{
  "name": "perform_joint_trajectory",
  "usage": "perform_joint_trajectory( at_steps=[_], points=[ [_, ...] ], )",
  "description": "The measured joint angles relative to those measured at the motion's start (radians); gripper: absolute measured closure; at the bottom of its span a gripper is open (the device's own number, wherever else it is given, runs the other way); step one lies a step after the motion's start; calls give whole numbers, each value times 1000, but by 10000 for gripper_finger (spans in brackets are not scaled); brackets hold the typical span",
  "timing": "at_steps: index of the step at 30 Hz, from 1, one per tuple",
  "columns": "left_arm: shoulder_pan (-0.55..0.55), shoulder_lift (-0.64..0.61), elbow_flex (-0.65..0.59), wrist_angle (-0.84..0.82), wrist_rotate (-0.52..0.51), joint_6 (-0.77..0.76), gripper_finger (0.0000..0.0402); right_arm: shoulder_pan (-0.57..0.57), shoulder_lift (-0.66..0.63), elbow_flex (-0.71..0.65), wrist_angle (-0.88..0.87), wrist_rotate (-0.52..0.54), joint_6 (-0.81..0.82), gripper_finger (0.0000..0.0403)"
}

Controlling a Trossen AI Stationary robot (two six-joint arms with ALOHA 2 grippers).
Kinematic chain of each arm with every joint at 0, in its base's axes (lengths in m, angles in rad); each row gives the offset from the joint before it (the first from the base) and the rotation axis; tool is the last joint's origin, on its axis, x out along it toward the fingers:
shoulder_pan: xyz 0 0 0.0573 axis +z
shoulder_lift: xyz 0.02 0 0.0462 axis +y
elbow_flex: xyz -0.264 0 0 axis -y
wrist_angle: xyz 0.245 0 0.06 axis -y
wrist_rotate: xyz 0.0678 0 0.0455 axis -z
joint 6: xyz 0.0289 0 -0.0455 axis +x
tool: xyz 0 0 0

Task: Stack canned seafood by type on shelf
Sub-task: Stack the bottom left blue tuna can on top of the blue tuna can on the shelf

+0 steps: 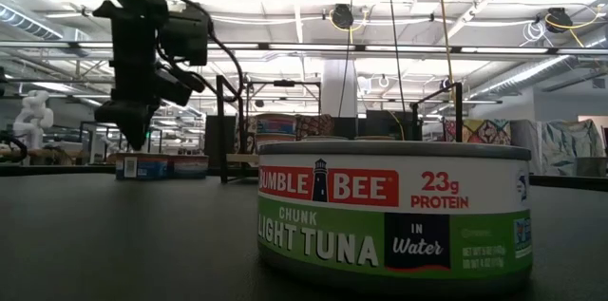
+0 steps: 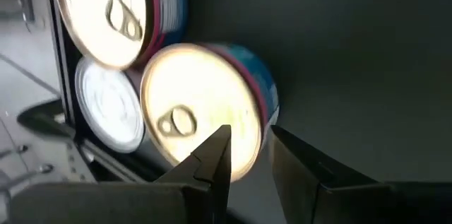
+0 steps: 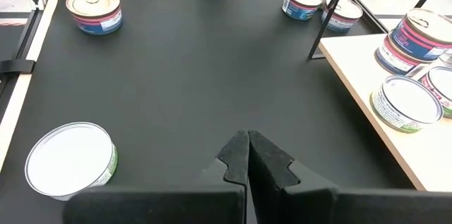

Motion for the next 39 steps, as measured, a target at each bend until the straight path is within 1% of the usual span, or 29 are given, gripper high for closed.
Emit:
perform_joint_trajectory(
  at_steps=[5,11,20,26,31,34,39],
  points=[
    [0,0,-12,48,35,73,304,0,0,0,0,0,5,403],
    [0,0,-37,63,39,78,304,0,0,0,0,0,5,403],
    [48,41,-37,108,35,80,304,0,0,0,1,0,6,403],
    [82,99,-33,132,-8,100,304,0,0,0,5,-5,7,403],
    [90,98,-34,137,-3,105,304,0,0,0,6,-7,7,403],
    [90,93,-35,136,-4,104,319,0,0,0,6,-7,7,403],
    [91,94,-35,132,-18,96,386,0,0,0,6,-8,7,403]
  ],
)
